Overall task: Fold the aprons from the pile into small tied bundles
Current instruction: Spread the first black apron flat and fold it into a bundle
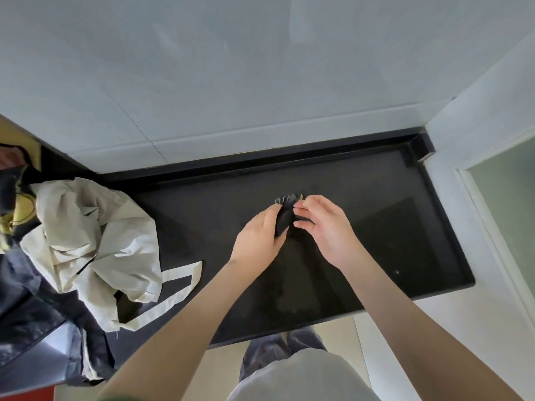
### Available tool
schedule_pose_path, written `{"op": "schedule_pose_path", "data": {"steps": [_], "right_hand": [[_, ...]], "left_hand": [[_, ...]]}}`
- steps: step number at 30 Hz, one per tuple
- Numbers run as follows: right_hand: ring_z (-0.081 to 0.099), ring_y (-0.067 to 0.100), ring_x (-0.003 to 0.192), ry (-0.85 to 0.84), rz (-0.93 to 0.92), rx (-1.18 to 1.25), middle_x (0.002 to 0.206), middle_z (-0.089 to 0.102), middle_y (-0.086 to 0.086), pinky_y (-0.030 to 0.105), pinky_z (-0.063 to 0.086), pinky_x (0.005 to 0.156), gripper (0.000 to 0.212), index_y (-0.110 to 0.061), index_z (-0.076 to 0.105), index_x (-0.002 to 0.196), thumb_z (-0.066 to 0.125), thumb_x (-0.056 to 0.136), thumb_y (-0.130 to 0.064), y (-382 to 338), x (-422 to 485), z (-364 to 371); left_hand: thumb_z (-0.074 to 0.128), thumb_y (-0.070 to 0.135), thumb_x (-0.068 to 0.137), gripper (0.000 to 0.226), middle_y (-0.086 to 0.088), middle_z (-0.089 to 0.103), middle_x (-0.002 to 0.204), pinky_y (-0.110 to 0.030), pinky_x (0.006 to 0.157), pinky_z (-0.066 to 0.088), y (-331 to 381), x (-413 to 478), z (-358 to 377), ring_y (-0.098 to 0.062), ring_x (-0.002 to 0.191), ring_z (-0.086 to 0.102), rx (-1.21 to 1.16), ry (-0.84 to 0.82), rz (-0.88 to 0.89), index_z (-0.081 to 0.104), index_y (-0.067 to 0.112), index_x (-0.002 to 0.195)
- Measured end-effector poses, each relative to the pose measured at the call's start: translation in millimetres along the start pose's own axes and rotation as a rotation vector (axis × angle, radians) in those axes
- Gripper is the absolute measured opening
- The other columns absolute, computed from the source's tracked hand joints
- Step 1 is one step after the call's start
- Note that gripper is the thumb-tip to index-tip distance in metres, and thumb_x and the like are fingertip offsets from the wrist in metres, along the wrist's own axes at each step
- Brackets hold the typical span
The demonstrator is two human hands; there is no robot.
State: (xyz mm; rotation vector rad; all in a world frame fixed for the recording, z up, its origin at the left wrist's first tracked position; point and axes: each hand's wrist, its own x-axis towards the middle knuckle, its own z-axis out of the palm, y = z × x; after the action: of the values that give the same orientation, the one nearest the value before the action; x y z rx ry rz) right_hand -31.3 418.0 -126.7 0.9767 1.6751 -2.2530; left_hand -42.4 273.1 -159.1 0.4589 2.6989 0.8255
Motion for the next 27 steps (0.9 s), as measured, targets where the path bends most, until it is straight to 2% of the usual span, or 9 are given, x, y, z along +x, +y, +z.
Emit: {"op": "schedule_pose_path", "data": {"steps": [4,7,11,13,16,18,21,23,27], "right_hand": [[0.062,0.012,0.098,-0.002,-0.177,-0.322,0.105,0.062,-0.003,0.024,0.053,0.086,0.012,-0.021,0.057,0.105,0.06,0.094,-0.024,-29,-16,2],[0.057,0.004,0.092,-0.007,-0.299,-0.674,0.102,0.058,-0.008,0.011,0.045,0.077,0.021,-0.023,0.054,0.108,0.065,0.09,-0.028,-43,-31,9],[0.052,0.002,0.08,0.076,-0.551,-0.922,0.096,0.057,-0.006,0.007,0.037,0.068,0.017,-0.015,0.059,0.105,0.062,0.093,-0.026,-68,-50,24],[0.052,0.001,0.079,0.084,-0.625,-0.948,0.091,0.058,-0.009,0.01,0.04,0.072,0.016,-0.012,0.063,0.105,0.058,0.095,-0.024,-81,-63,34],[0.057,0.004,0.085,0.058,-0.697,-0.926,0.086,0.057,-0.017,0.03,0.045,0.092,0.011,-0.016,0.063,0.104,0.057,0.095,-0.02,-94,-82,49],[0.057,0.01,0.092,0.075,-0.76,-0.948,0.086,0.055,-0.018,0.036,0.04,0.097,0.011,-0.018,0.063,0.104,0.058,0.094,-0.018,-106,-90,53],[0.046,0.014,0.103,0.198,-0.858,-1.062,0.097,0.052,-0.011,0.027,0.023,0.088,0.01,-0.02,0.061,0.103,0.056,0.094,-0.02,-125,-96,49],[0.042,0.014,0.105,0.268,-0.94,-1.07,0.103,0.05,-0.009,0.027,0.023,0.085,0.01,-0.019,0.061,0.102,0.057,0.094,-0.018,-136,-99,42],[0.046,0.006,0.102,0.142,-0.958,-0.831,0.102,0.044,-0.025,0.007,0.034,0.084,0.019,-0.026,0.053,0.105,0.055,0.095,-0.01,-148,-113,41]], "left_hand": [[0.044,0.037,0.1,0.043,0.004,0.063,0.106,-0.01,0.065,0.046,21,5,-31,-0.008,0.082,0.06,-0.443,0.001,-0.243,0.041,0.017,0.138],[0.043,0.04,0.099,0.033,0.004,0.065,0.094,-0.012,0.066,0.045,34,6,-53,-0.006,0.079,0.06,-0.72,0.023,-0.293,0.055,0.018,0.121],[0.05,0.048,0.092,0.041,-0.009,0.063,0.076,-0.038,0.079,0.05,51,4,-84,-0.019,0.075,0.058,-0.913,0.008,-0.287,0.061,0.009,0.091],[0.051,0.05,0.089,0.046,-0.016,0.06,0.073,-0.044,0.079,0.051,62,3,-103,-0.023,0.072,0.056,-0.961,0.032,-0.272,0.058,0.005,0.083],[0.05,0.037,0.094,0.037,-0.002,0.044,0.058,-0.032,0.06,0.038,81,1,-125,-0.014,0.057,0.043,-1.035,0.151,-0.29,0.046,0.012,0.067],[0.052,0.041,0.089,0.031,-0.006,0.042,0.068,-0.033,0.063,0.035,95,0,-138,-0.018,0.065,0.041,-1.144,0.198,-0.306,0.048,0.012,0.076],[0.05,0.036,0.094,0.027,-0.009,0.056,0.086,-0.038,0.079,0.047,110,-1,-158,-0.024,0.082,0.057,-1.281,0.252,-0.32,0.055,0.01,0.09],[0.047,0.033,0.096,0.024,-0.008,0.066,0.1,-0.043,0.093,0.05,118,1,-172,-0.026,0.099,0.064,-1.347,0.273,-0.27,0.059,0.013,0.1],[0.039,0.025,0.102,0.027,-0.002,0.07,0.096,-0.028,0.069,0.057,134,0,-189,-0.015,0.089,0.066,-1.51,0.276,-0.214,0.064,0.014,0.1]]}}
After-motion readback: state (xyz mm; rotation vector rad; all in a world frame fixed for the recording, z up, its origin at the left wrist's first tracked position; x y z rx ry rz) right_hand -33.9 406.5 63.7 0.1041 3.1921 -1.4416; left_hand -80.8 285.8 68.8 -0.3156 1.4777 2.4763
